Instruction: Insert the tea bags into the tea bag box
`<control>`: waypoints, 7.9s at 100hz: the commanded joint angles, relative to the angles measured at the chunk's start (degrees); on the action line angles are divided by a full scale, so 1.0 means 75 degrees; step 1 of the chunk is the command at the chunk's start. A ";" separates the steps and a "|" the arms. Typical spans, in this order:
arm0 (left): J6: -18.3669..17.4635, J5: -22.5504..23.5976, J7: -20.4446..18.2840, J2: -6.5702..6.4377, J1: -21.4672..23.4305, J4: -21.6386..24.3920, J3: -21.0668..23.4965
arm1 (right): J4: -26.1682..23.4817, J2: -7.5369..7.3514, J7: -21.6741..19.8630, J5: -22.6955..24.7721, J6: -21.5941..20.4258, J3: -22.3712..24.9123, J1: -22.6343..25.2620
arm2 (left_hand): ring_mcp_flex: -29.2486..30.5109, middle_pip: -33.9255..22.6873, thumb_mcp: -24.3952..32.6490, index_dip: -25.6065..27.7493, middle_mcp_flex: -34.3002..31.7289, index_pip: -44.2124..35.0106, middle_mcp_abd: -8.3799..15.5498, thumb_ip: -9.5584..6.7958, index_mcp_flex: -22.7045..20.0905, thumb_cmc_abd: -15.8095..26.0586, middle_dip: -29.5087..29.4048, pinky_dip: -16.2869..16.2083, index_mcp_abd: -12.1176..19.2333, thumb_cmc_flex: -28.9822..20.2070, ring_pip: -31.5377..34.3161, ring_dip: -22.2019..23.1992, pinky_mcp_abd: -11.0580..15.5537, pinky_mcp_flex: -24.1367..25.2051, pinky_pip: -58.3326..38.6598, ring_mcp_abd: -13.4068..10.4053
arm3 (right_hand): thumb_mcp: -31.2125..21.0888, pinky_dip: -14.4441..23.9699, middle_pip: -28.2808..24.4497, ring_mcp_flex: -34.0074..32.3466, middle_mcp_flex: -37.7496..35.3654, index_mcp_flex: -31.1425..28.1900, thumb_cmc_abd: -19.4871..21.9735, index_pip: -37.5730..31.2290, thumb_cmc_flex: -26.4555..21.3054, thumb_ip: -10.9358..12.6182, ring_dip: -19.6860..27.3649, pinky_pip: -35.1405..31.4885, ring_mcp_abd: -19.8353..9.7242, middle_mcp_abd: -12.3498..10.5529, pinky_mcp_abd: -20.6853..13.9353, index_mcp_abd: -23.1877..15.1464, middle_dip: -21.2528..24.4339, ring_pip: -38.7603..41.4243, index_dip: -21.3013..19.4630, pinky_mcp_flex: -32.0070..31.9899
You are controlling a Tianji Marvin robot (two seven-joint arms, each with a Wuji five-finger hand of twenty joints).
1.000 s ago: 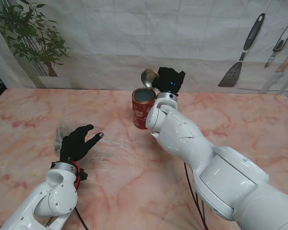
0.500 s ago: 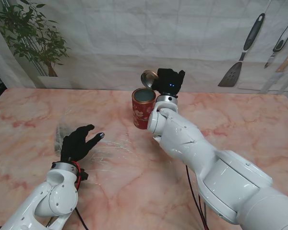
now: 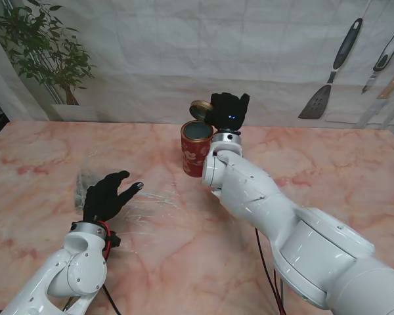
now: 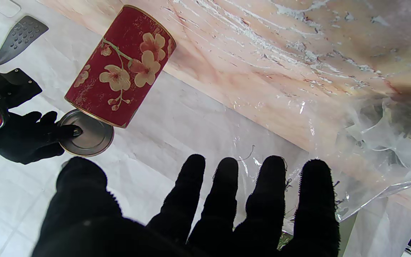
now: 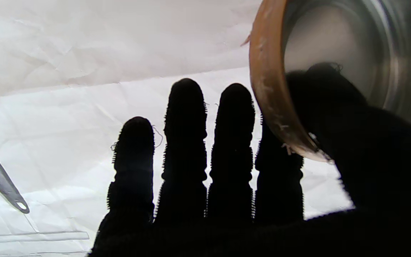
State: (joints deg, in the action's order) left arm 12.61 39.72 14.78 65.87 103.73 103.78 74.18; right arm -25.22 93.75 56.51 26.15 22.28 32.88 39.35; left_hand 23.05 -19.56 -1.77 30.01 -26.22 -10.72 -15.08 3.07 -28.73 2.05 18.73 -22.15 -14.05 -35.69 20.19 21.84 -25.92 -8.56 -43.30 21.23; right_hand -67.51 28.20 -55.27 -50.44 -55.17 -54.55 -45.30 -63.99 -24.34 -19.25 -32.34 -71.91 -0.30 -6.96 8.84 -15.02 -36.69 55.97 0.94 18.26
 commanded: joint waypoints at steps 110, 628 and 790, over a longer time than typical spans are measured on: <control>-0.0032 -0.0033 -0.0134 -0.0008 -0.0064 0.0058 -0.0083 | -0.1302 -0.0692 -0.0784 0.0983 0.0265 -0.0353 0.0536 | -0.0037 -0.0059 0.0031 0.0077 -0.0038 -0.0023 0.0160 -0.0253 -0.0152 -0.0015 0.0125 -0.0133 -0.0034 -0.0074 0.0047 0.0025 0.0171 -0.0001 -0.0191 -0.0184 | 0.0203 -0.0151 -0.0185 0.0375 0.0671 -0.0168 0.0315 -0.0037 0.0563 -0.0243 -0.0199 0.0090 -0.0169 -0.0126 -0.0101 -0.0174 -0.0221 0.0188 -0.0002 -0.0266; -0.0006 -0.0501 -0.0223 0.0036 -0.0161 0.0003 -0.0068 | -0.2922 -0.2159 -0.4076 0.3762 0.1016 -0.2420 -0.0241 | -0.0030 -0.0102 0.0036 0.0118 -0.0089 -0.0092 0.0171 -0.0244 -0.0230 -0.0051 0.0152 -0.0141 -0.0007 -0.0273 0.0075 0.0039 0.0250 0.0000 -0.0210 -0.0184 | 0.1231 -0.0883 0.1577 0.2764 0.4955 0.3439 0.1688 0.3476 0.2343 0.1380 0.0268 0.0975 -0.0352 0.0712 -0.0147 -0.0235 0.1016 -0.1111 -0.2029 -0.1514; -0.0048 -0.0609 -0.0261 0.0040 -0.0192 0.0003 -0.0114 | -0.3416 -0.2616 -0.4616 0.3943 0.0784 -0.2165 -0.0100 | -0.0022 -0.0106 0.0034 0.0112 -0.0086 -0.0095 0.0172 -0.0242 -0.0218 -0.0055 0.0151 -0.0143 -0.0016 -0.0297 0.0080 0.0042 0.0268 -0.0010 -0.0217 -0.0185 | 0.1439 -0.0832 0.1562 0.2747 0.5059 0.3454 0.2289 0.3733 0.2195 0.1552 0.0270 0.1010 -0.0411 0.0612 -0.0169 -0.0355 0.1039 -0.1130 -0.2352 -0.1481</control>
State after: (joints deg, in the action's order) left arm 12.36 35.34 13.57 65.98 102.46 103.55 73.49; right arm -50.29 74.37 22.32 55.35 28.06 16.41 38.25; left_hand 23.05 -20.42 -1.77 30.48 -26.68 -11.20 -15.08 3.07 -28.74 1.47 18.78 -22.16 -14.05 -36.39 20.53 21.85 -25.31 -8.56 -43.30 21.23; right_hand -56.76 21.96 -44.05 -30.78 -18.97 -29.52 -29.10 -36.30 -7.87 -9.40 -30.57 -65.30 -4.26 -2.70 6.62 -17.70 -29.41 48.15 -16.02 7.69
